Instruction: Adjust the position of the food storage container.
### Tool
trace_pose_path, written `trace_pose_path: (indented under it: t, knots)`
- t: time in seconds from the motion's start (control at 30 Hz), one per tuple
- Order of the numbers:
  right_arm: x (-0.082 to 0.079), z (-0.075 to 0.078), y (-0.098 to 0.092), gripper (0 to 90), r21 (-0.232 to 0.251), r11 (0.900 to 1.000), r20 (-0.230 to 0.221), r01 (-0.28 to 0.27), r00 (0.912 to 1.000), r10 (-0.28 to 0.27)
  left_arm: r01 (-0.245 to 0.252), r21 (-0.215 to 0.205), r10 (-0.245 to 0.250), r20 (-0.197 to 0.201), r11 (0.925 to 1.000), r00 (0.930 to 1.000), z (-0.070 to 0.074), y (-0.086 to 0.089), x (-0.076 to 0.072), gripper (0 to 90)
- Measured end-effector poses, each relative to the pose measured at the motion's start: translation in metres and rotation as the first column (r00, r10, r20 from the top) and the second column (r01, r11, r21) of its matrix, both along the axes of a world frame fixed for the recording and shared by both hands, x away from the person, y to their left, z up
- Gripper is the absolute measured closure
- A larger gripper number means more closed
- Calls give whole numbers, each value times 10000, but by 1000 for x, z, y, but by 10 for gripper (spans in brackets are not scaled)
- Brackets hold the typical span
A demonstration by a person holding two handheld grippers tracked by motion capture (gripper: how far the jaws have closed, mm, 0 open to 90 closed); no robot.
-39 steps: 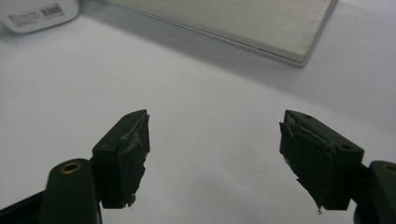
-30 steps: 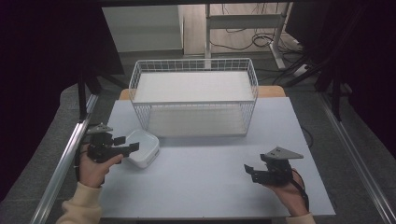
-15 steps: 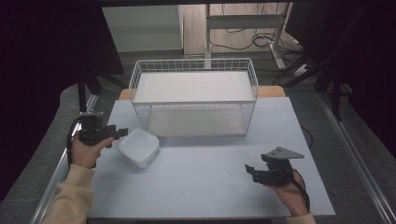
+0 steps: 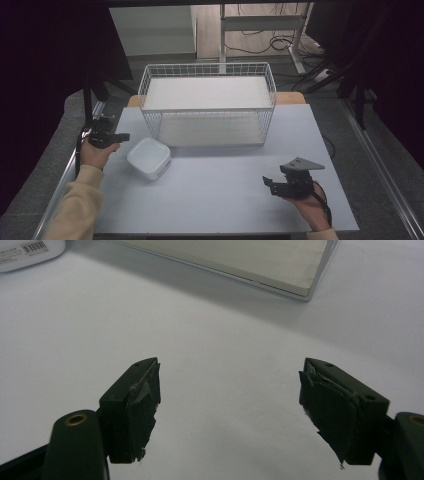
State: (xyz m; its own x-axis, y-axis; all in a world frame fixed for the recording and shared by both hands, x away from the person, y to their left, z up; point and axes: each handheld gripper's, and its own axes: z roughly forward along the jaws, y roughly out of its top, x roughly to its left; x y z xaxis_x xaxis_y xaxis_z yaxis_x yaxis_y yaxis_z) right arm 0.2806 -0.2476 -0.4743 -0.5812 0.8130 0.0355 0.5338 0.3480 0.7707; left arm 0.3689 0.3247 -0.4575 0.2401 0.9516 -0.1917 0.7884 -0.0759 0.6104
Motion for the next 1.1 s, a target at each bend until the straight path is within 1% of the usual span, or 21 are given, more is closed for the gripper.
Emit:
trace_pose_path:
  t: [0.07,0.17,0.33,0.4,0.47,0.6,0.67,0.77,0.87,0.93,0.97,1.0,1.07,1.1]
  knots:
    - [0,0,0,239,-17,10000,-8,-16,10000,16,-9,158,11,-97,9999,10000,-3,0,3,900]
    - [0,-1,0,239,-83,10000,-18,-11,10000,11,32,350,-19,-365,9994,9993,-11,1,9,900]
    - [1,-2,1,238,-128,9999,-43,-9,10000,8,325,449,-290,-759,9985,9967,-20,0,15,900]
    - [1,-3,1,238,-115,9999,-69,-19,10000,18,639,573,-596,-739,9963,9955,-21,-4,14,900]
    - [0,-3,1,238,-133,9999,-57,-30,10000,30,800,575,-754,-784,9951,9941,-21,-5,14,900]
    - [0,-3,1,238,-132,9999,-64,-18,10000,17,950,460,-912,-795,9944,9927,-21,-8,14,900]
    - [0,-2,1,238,-114,9999,-43,-24,10000,23,1035,440,-993,-873,9937,9912,-22,-9,15,900]
    - [0,-2,2,238,-83,10000,-48,-48,10000,47,1132,536,-1078,-936,9921,9898,-23,-11,14,900]
    - [0,-2,2,238,-79,9999,-81,-78,9999,77,1143,478,-1094,-962,9923,9893,-23,-10,14,900]
    - [0,-2,2,238,-14,9999,-123,-108,9999,108,1276,348,-1236,-999,9912,9873,-23,-12,12,900]
    - [0,-2,2,238,-14,9999,-123,-108,9999,108,1276,348,-1236,-999,9912,9873,-23,-12,12,900]
    - [0,-2,2,238,7,9999,-131,-108,9999,108,1428,301,-1391,-1006,9893,9852,-23,-14,11,900]
    - [-1,-1,3,238,89,9999,-143,-124,9998,126,1582,422,-1533,-1005,9865,9830,-22,-19,9,900]
    - [-1,-1,3,238,92,9999,-138,-140,9998,142,1729,447,-1677,-1012,9839,9806,-22,-23,8,900]
